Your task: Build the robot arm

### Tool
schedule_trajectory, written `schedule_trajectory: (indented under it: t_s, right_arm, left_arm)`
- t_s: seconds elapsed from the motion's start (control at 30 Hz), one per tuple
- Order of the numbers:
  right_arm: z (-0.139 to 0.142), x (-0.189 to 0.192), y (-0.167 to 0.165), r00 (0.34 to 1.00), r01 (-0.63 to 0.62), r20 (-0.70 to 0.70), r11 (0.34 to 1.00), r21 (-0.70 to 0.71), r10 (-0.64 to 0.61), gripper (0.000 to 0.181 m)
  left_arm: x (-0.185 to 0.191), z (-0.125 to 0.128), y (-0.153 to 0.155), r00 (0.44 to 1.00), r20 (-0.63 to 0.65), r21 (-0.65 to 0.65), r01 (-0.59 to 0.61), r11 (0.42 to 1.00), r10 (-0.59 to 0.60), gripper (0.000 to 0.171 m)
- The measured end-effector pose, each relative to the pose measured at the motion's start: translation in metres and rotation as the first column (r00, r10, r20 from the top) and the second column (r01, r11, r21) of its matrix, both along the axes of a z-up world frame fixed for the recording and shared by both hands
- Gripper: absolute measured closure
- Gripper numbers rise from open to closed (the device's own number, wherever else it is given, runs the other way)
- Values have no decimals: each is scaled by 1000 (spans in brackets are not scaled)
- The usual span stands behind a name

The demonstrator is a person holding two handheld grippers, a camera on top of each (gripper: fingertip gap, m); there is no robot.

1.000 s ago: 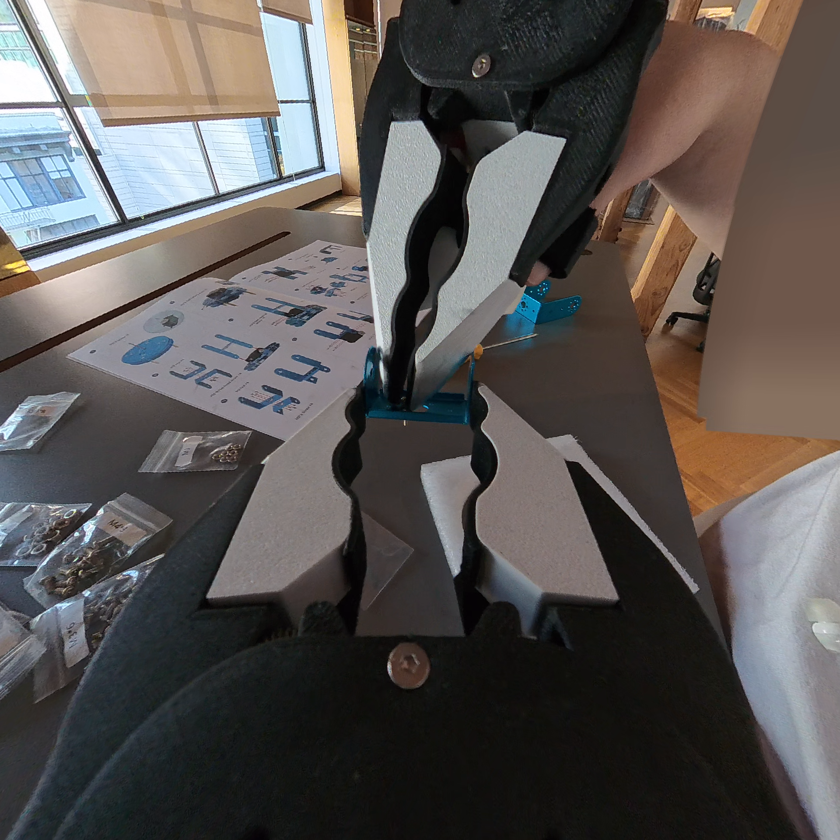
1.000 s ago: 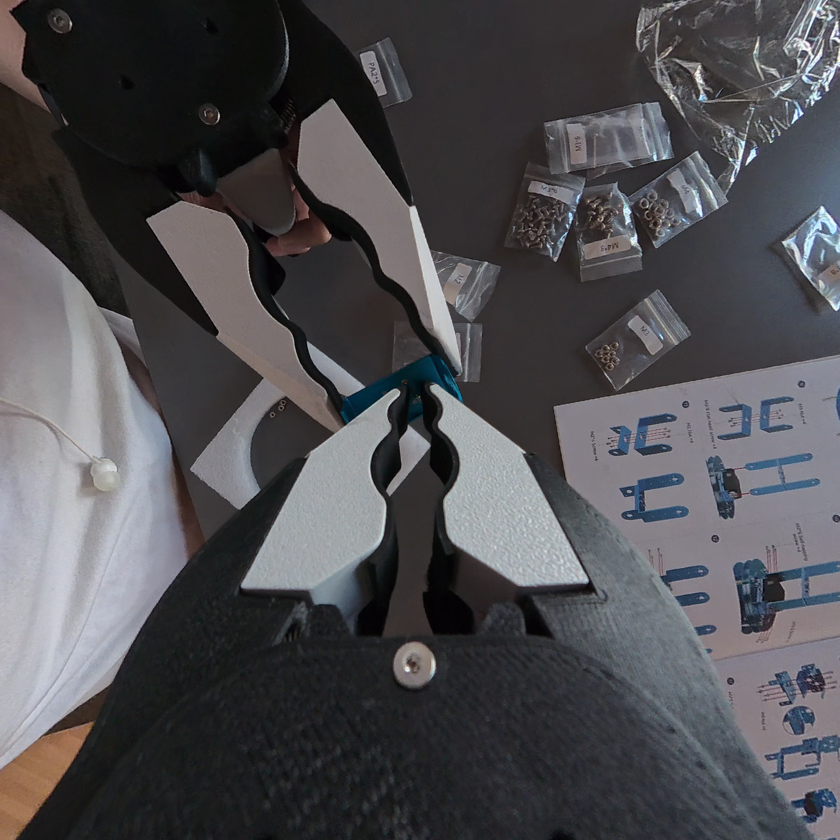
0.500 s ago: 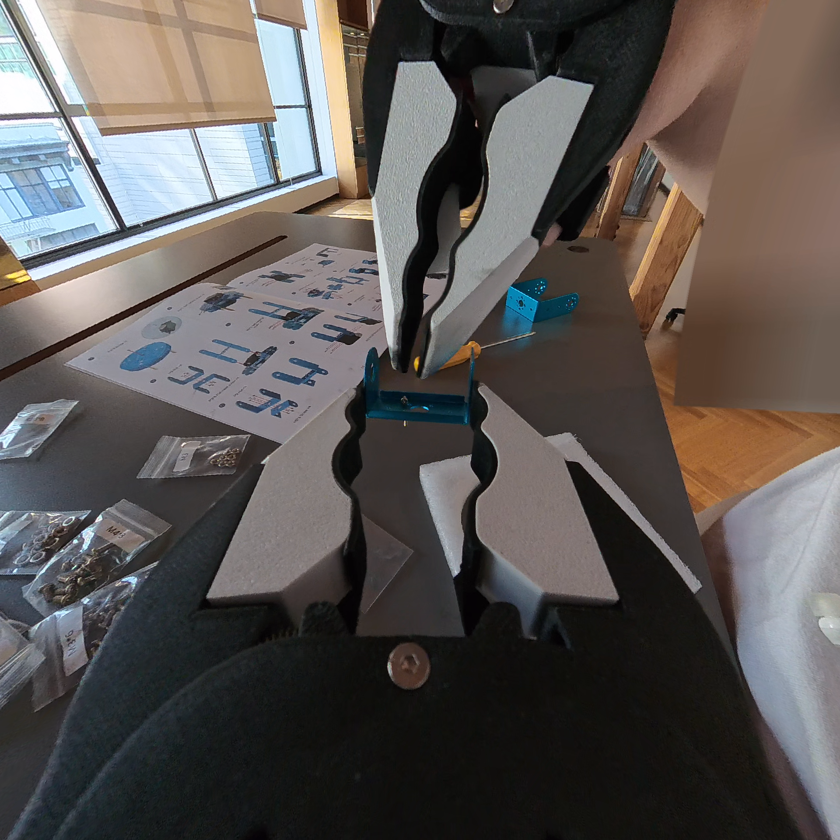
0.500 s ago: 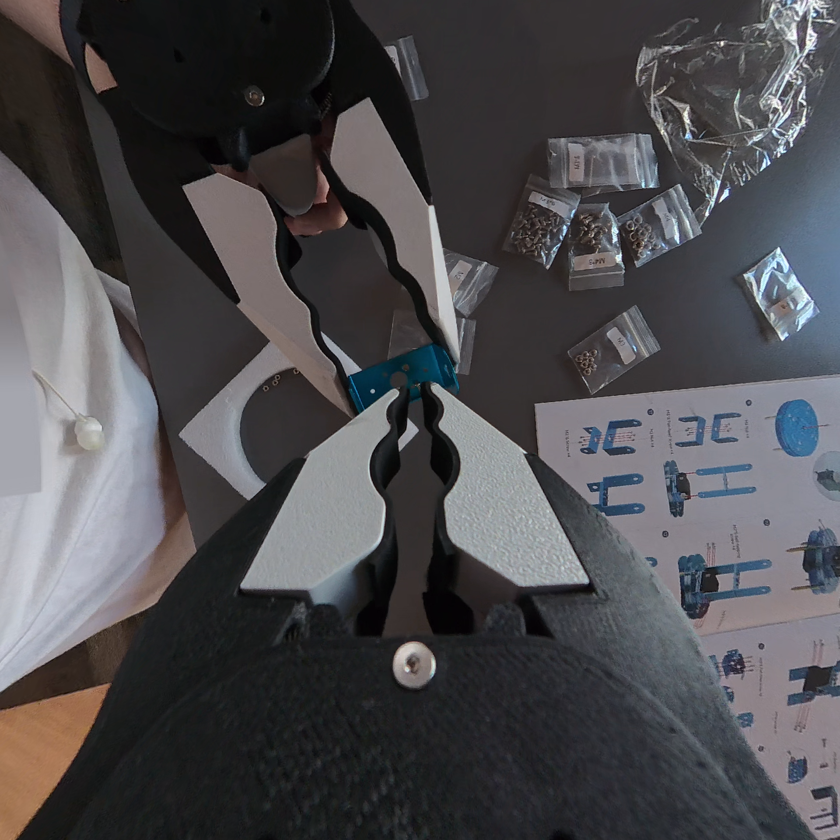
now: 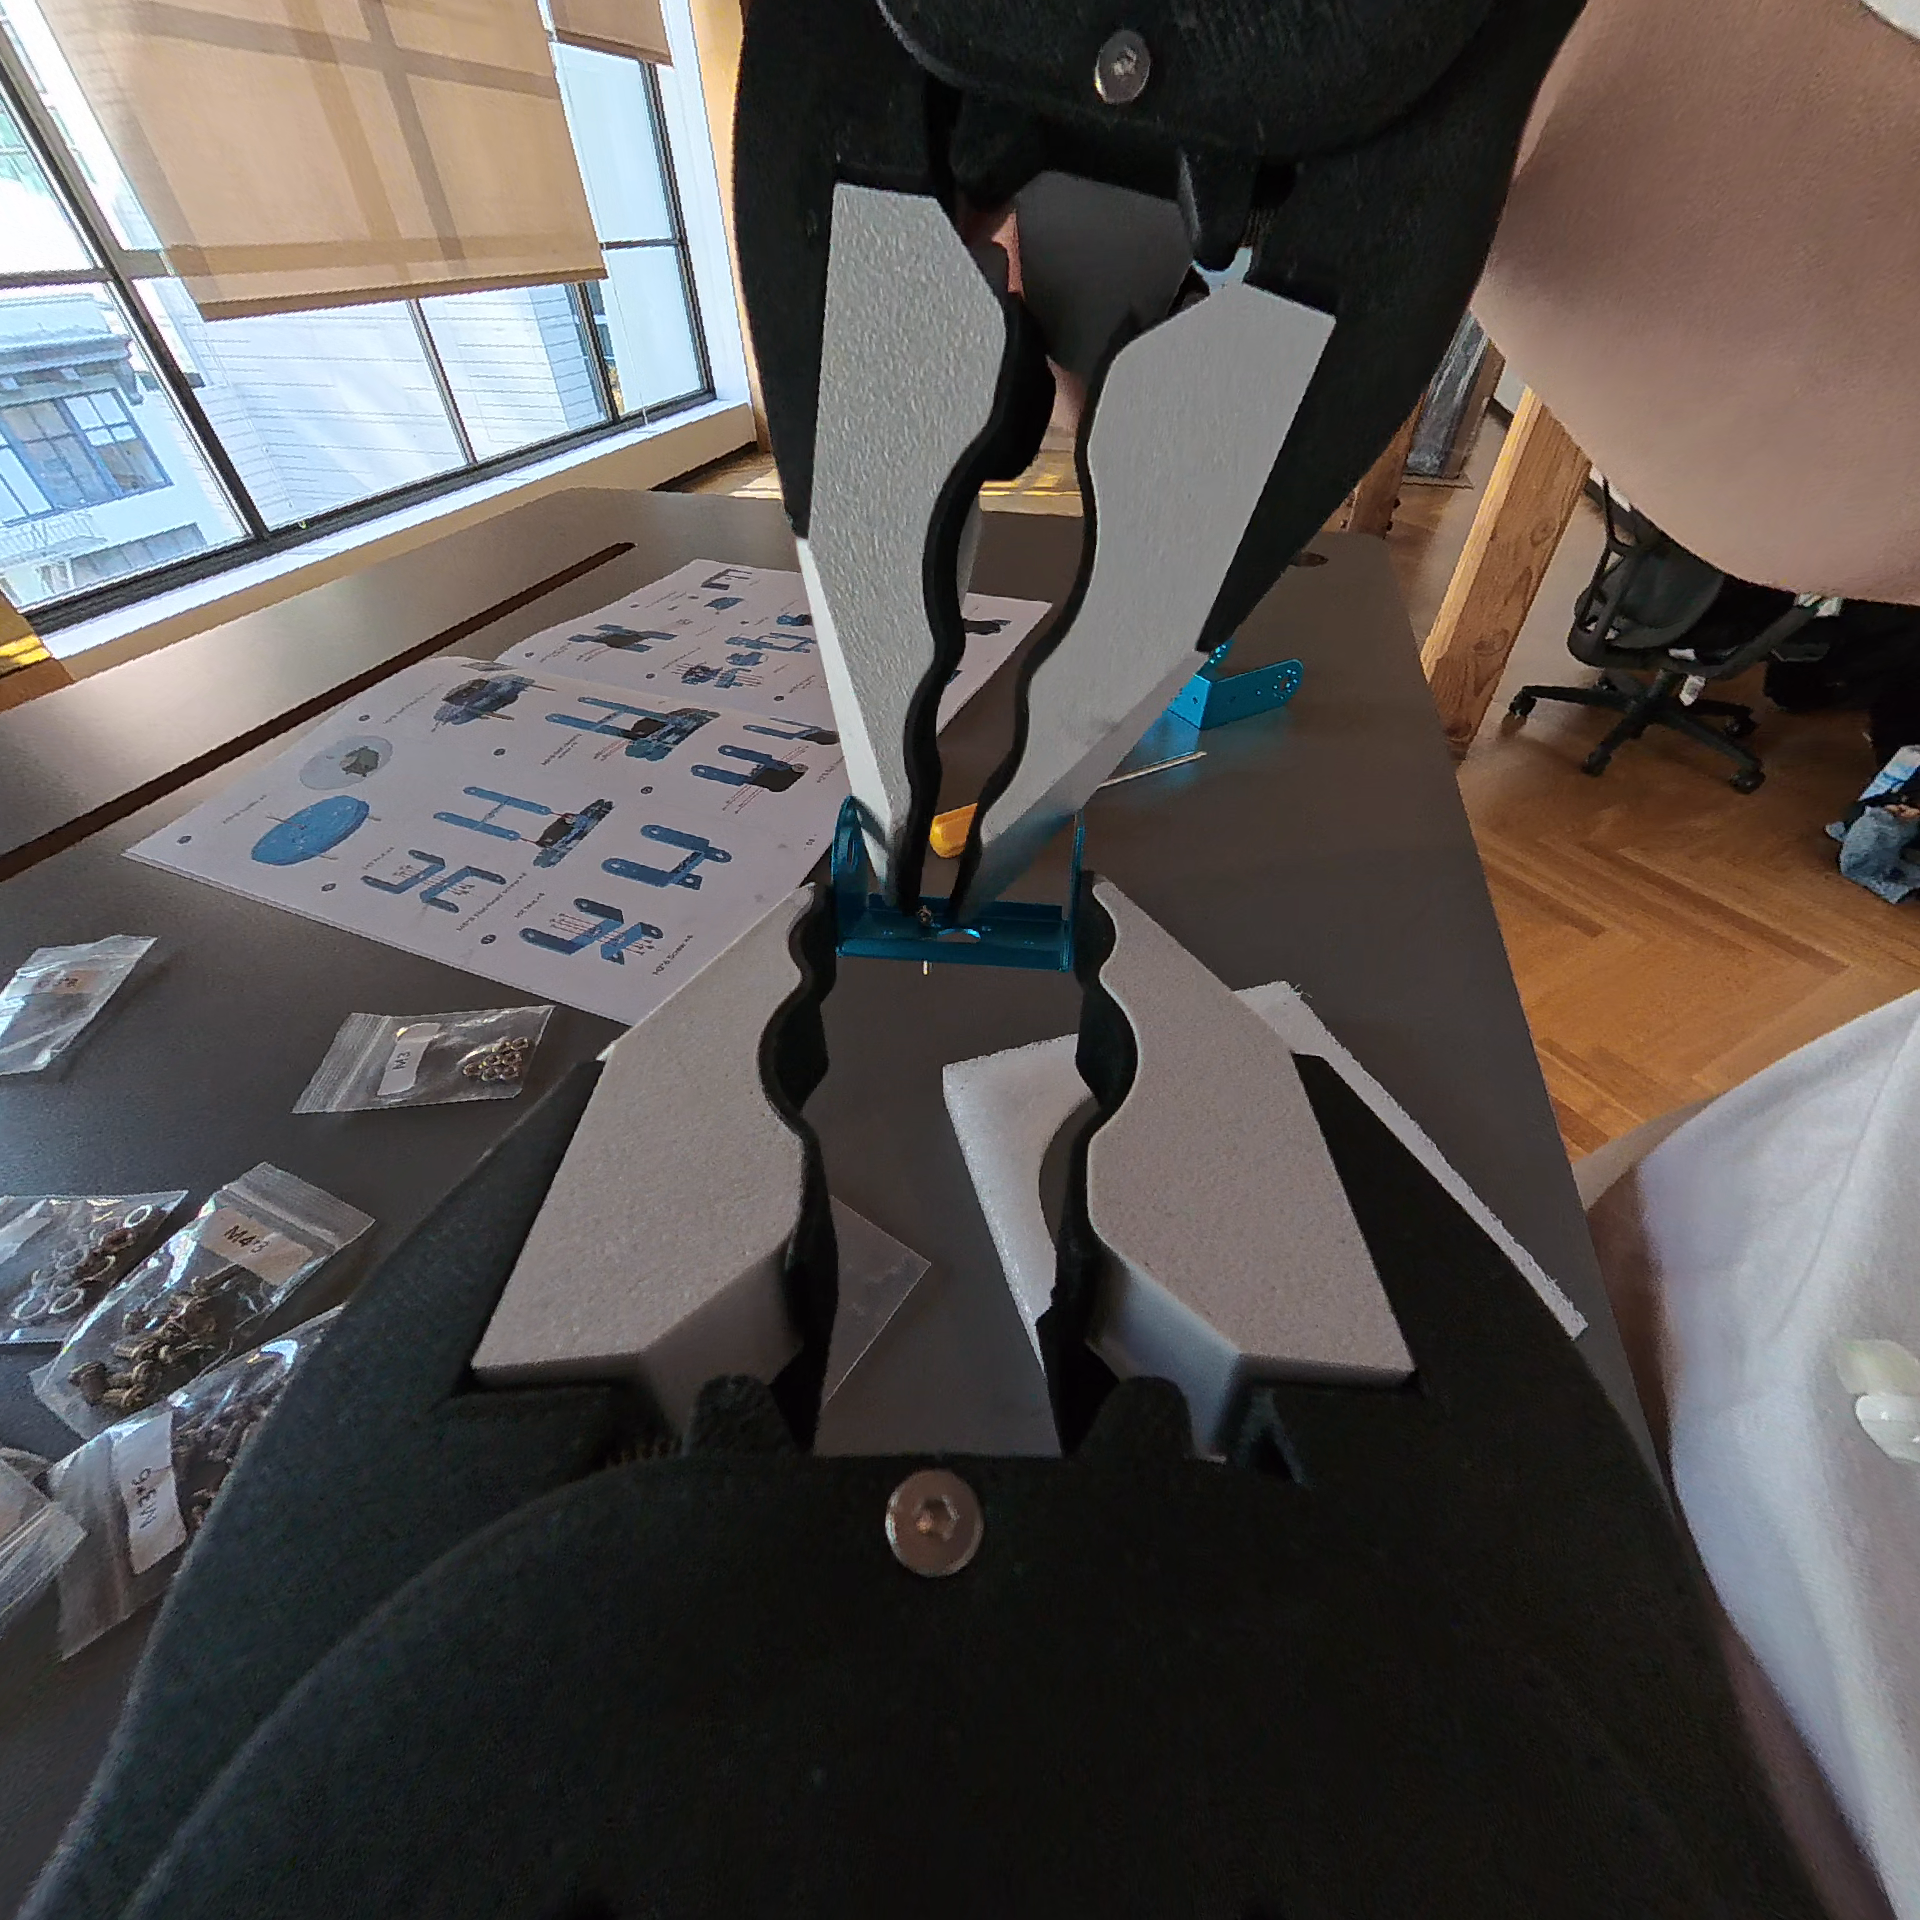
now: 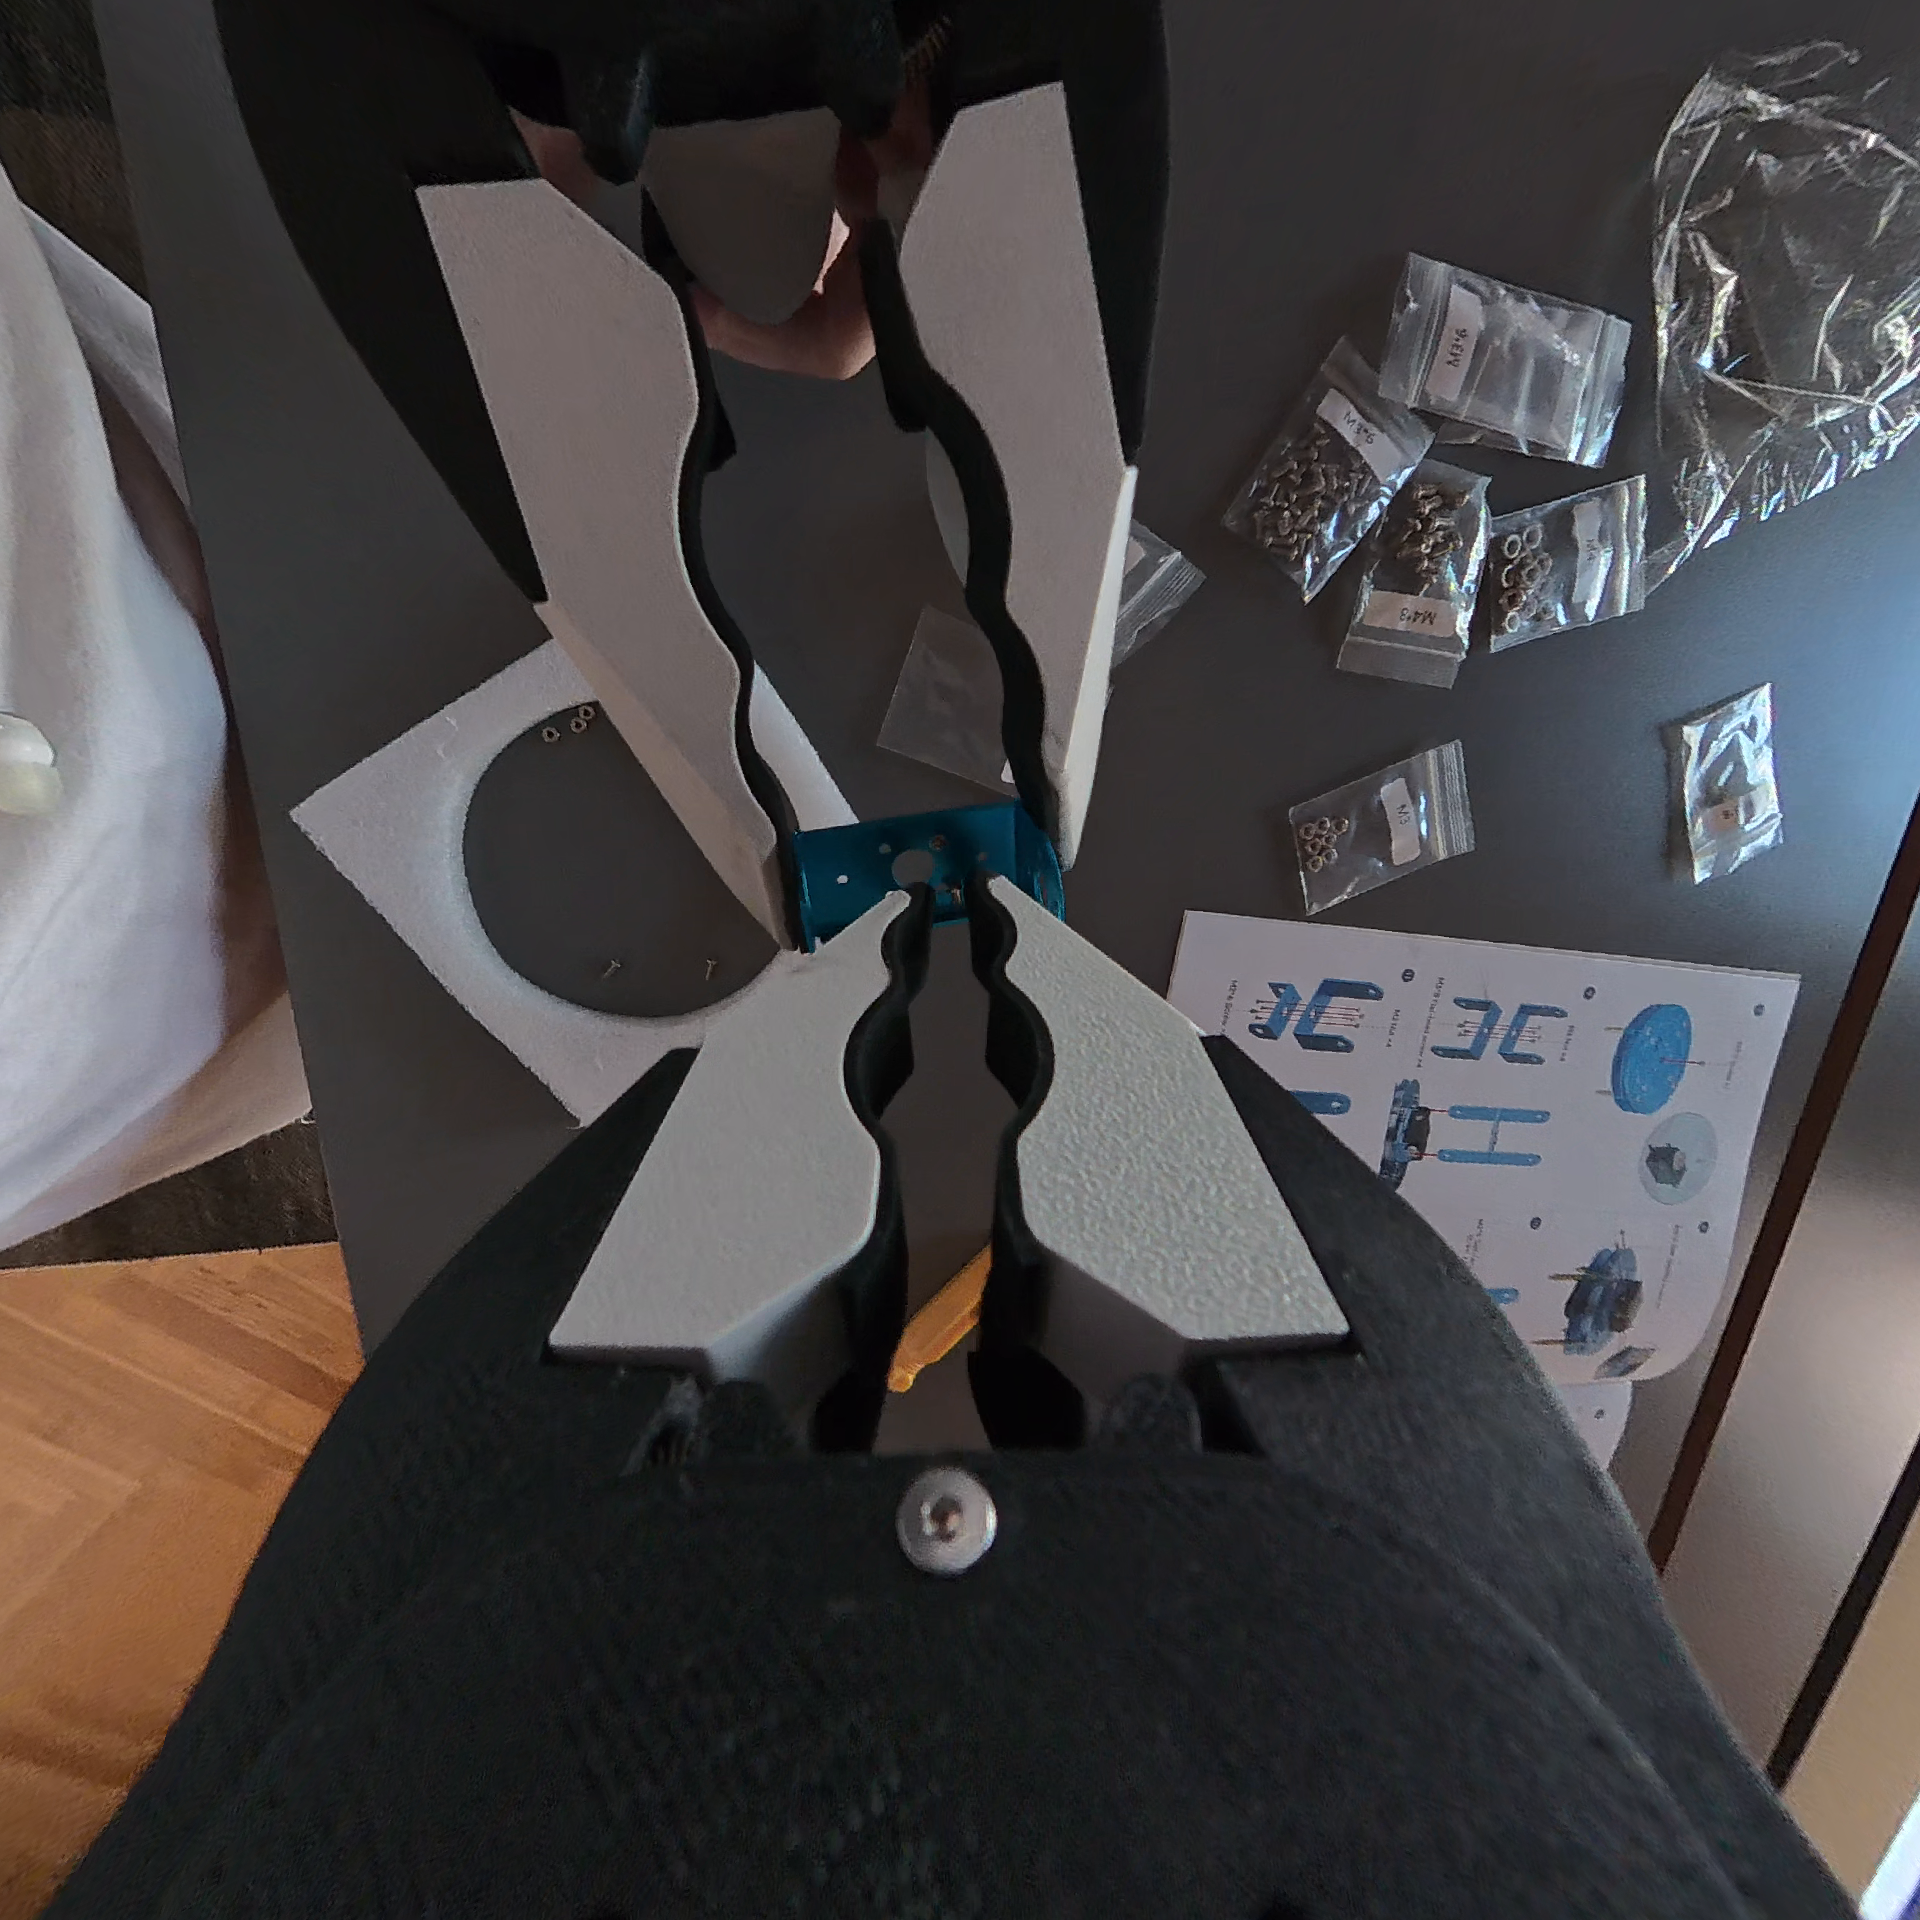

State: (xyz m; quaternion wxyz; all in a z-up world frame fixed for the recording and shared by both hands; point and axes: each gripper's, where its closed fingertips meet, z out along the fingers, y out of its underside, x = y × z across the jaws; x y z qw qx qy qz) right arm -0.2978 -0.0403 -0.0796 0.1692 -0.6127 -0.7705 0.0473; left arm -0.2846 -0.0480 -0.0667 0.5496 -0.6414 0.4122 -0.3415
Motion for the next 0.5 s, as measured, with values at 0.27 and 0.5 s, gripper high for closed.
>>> schedule_trajectory:
  t_s: [0.27, 0.5]
  right_arm:
    - [-2, 2, 1, 995, -39, 89, 998, 40, 35, 176]
    - [-3, 1, 1, 986, -77, 151, 995, 55, 68, 177]
  left_arm:
    - [0, 0, 0, 1000, 0, -3, 1, 1000, -1, 127]
    - [0, 0, 0, 1000, -4, -3, -1, 1000, 1, 127]
